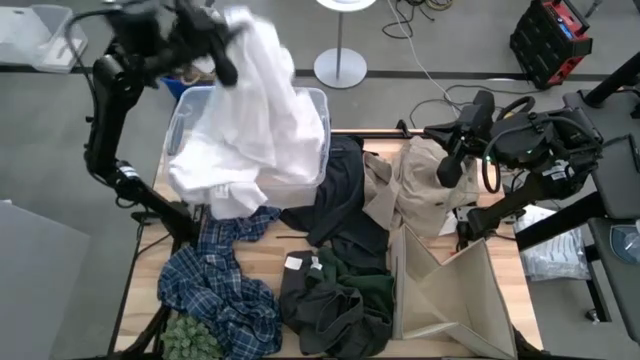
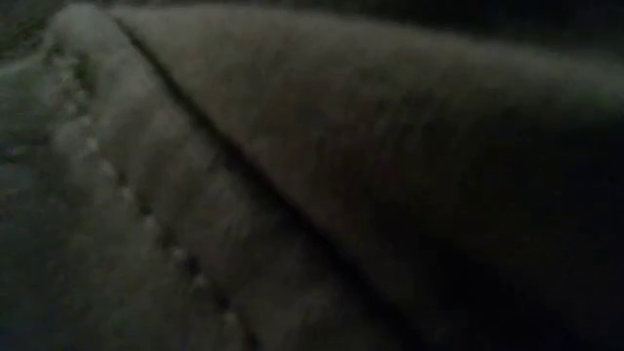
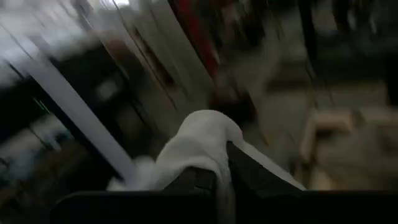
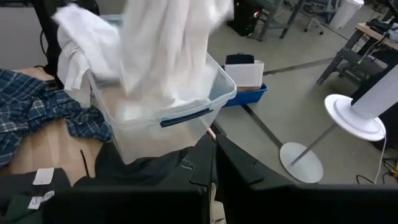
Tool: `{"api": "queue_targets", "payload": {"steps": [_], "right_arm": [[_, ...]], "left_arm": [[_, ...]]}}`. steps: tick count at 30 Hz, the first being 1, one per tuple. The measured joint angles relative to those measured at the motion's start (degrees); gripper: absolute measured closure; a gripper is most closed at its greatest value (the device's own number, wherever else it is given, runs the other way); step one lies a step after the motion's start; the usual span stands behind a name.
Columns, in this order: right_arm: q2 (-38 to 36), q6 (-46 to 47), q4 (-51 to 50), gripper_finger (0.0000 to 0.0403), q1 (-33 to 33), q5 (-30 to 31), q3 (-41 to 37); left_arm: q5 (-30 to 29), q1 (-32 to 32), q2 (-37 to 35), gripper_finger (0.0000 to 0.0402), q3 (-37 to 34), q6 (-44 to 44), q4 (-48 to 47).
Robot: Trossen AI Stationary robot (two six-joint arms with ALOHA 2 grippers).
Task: Sort clothes
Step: Put the white shirt into the transparent bin, then put the brown pants into the laundry organizer
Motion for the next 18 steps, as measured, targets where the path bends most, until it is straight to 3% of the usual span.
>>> {"api": "queue_targets", "payload": {"steps": [4, 8, 12, 18], "right_arm": [[0.03, 0.0, 0.0, 0.039, 0.0, -0.01, 0.0], [0.03, -0.02, -0.01, 0.039, 0.0, -0.01, 0.0], [0.03, -0.02, -0.02, 0.039, 0.0, -0.01, 0.0], [0.03, 0.73, -0.52, 0.039, 0.0, -0.09, 0.0]], "left_arm": [[-3.77, 0.0, 0.54, 0.0398, -0.07, -5.98, -19.98], [-3.77, -0.01, 1.27, 0.0355, -0.07, -12.85, -33.09], [-3.28, -0.02, 0.8, 0.028, -1.88, -21.54, -32.93], [-4.86, 0.0, 0.38, 0.0165, -4.13, -24.17, -32.61]]}}
